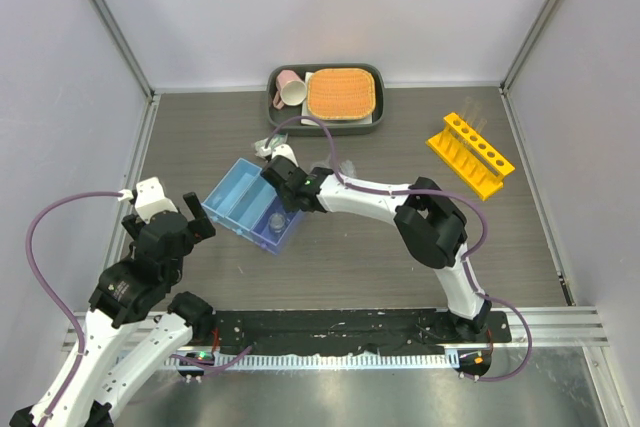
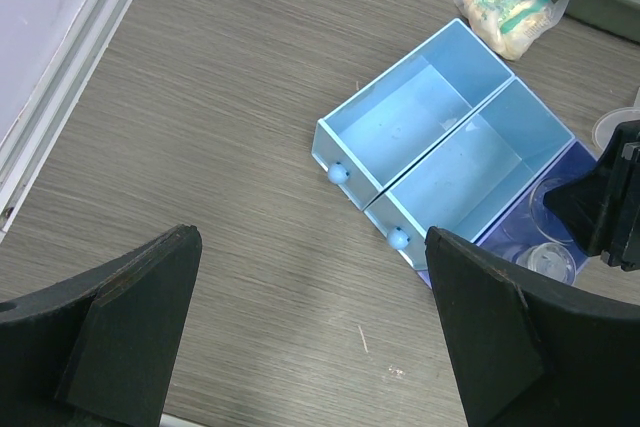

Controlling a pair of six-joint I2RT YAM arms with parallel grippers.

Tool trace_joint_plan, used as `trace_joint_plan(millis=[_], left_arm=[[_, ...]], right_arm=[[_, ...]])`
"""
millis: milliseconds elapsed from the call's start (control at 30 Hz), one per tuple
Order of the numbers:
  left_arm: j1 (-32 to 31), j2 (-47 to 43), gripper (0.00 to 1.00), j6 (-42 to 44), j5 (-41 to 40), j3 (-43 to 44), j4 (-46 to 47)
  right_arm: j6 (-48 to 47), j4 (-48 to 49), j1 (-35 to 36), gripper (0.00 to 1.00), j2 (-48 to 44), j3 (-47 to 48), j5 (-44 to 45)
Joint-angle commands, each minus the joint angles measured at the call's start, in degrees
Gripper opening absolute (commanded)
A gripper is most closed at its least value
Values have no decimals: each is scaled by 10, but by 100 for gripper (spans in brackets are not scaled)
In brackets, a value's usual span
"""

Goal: Organize the chemistry lab equipment

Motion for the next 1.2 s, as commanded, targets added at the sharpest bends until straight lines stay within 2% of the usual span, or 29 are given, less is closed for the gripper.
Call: trace_joint_plan(millis=[0,167,367,933,1100,1167], left_arm=[[-1,5,100,6,-1,14,17],[-1,8,100,6,-1,15,17],[-1,9,100,5,-2,14,17],[-1,12,100,5,-2,15,17],[-1,15,100,5,-3,15,17],[-1,15,100,5,-3,16,17]], right_arm=[[9,25,0,29,-17,-13,0],[7,25,0,44,-24,-14,4],[4,16,0,52,-30,-6,15],[-47,-124,6,56,-68,159,126],[-69,-143,-3,59,-42,228,148],[-72,-146,-7,63,-19,269,142]])
